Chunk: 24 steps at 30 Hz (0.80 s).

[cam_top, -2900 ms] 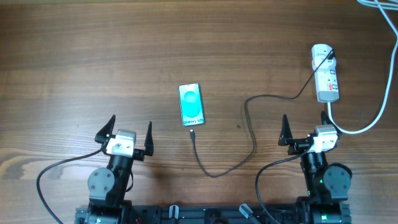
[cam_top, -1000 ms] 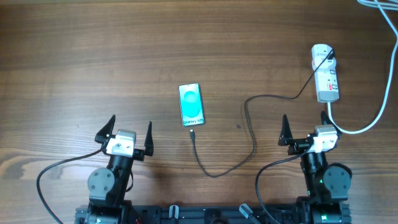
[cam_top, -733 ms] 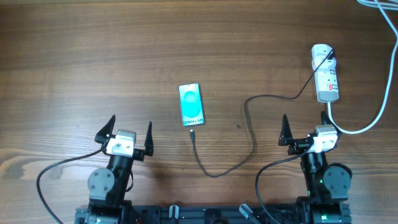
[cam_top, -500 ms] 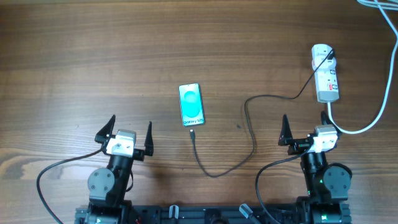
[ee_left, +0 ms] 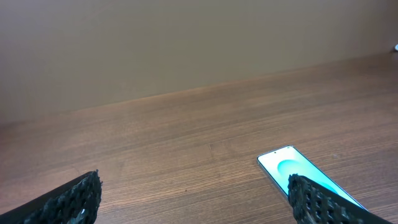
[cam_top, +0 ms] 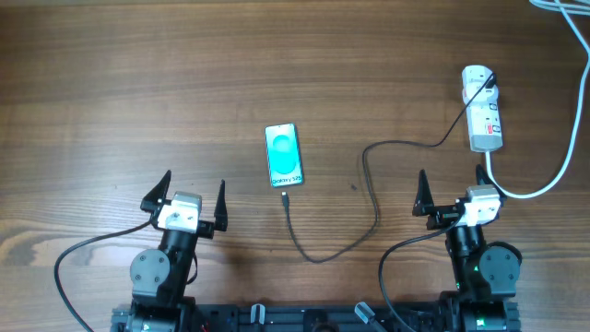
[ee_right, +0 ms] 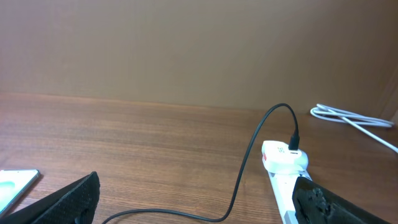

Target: Plug charger to phone and switch on socket

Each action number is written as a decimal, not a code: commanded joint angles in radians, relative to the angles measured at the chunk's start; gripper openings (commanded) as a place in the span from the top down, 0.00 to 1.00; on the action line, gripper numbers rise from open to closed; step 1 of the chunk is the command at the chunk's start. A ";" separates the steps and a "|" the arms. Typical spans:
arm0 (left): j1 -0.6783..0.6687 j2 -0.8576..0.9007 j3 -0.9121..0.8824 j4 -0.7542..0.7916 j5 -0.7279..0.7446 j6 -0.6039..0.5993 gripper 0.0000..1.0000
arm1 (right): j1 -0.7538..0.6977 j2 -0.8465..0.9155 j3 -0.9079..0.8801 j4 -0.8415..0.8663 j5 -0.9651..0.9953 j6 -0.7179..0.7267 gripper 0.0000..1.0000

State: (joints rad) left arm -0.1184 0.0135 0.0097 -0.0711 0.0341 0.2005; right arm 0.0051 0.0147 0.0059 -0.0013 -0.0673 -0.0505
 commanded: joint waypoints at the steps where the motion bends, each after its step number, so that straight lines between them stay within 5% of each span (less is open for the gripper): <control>1: 0.005 -0.011 -0.003 -0.005 -0.009 -0.010 0.00 | -0.003 -0.007 -0.001 0.003 0.000 -0.001 0.00; 24: 0.005 -0.010 -0.003 -0.005 -0.009 -0.010 0.00 | -0.003 -0.007 -0.001 0.003 0.000 -0.001 0.01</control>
State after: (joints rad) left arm -0.1184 0.0135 0.0097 -0.0711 0.0341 0.2005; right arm 0.0051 0.0147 0.0059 -0.0010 -0.0673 -0.0505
